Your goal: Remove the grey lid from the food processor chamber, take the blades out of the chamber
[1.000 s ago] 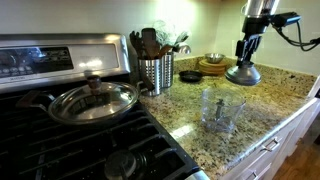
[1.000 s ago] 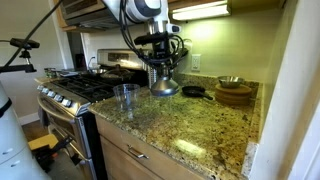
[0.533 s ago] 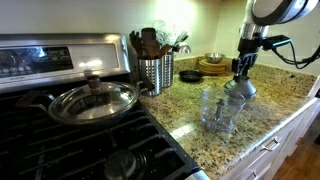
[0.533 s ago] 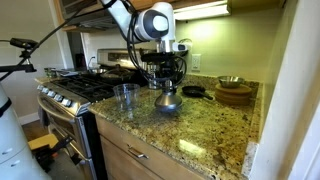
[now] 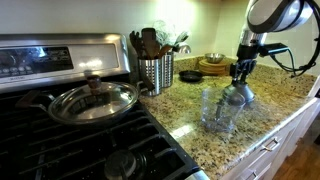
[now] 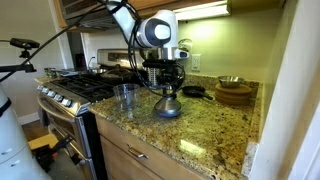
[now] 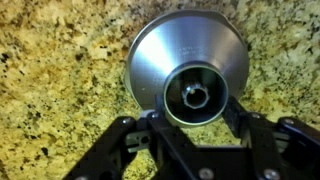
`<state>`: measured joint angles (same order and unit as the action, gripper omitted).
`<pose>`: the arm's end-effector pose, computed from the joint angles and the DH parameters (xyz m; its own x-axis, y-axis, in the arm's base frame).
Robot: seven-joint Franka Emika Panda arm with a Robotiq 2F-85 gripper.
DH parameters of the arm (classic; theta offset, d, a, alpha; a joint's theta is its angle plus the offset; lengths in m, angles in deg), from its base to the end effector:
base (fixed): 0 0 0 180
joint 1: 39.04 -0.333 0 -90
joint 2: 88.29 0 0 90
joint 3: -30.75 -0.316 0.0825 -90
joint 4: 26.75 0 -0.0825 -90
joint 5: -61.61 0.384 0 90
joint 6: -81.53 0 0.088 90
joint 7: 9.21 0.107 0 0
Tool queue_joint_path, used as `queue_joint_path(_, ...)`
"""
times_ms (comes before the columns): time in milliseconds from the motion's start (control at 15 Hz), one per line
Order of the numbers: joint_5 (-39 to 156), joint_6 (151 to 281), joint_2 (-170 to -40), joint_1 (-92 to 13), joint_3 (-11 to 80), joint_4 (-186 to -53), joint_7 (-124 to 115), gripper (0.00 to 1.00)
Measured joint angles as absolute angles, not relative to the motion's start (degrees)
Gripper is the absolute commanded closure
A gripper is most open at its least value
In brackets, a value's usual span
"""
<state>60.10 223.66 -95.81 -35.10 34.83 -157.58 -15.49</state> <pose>0.5297 -0.0745 0.3026 0.9980 -0.0081 0.0625 -0.0102 -0.9994 0.0339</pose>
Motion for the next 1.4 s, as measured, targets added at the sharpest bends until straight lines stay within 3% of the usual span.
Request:
queue_joint_path(133,60.12,223.67,-95.81,-35.09,34.84,-157.58,-15.46,0.04)
queue_joint_path(267,60.0,223.67,-95.65,-35.09,34.84,-157.59,-15.46,0.0)
queue_joint_path(667,59.76,222.64,-90.19,-35.4,34.1,-159.02,-15.46,0.0)
queue_joint_path(1400,59.81,206.01,-74.29,-43.19,27.25,-161.81,-20.73,0.0)
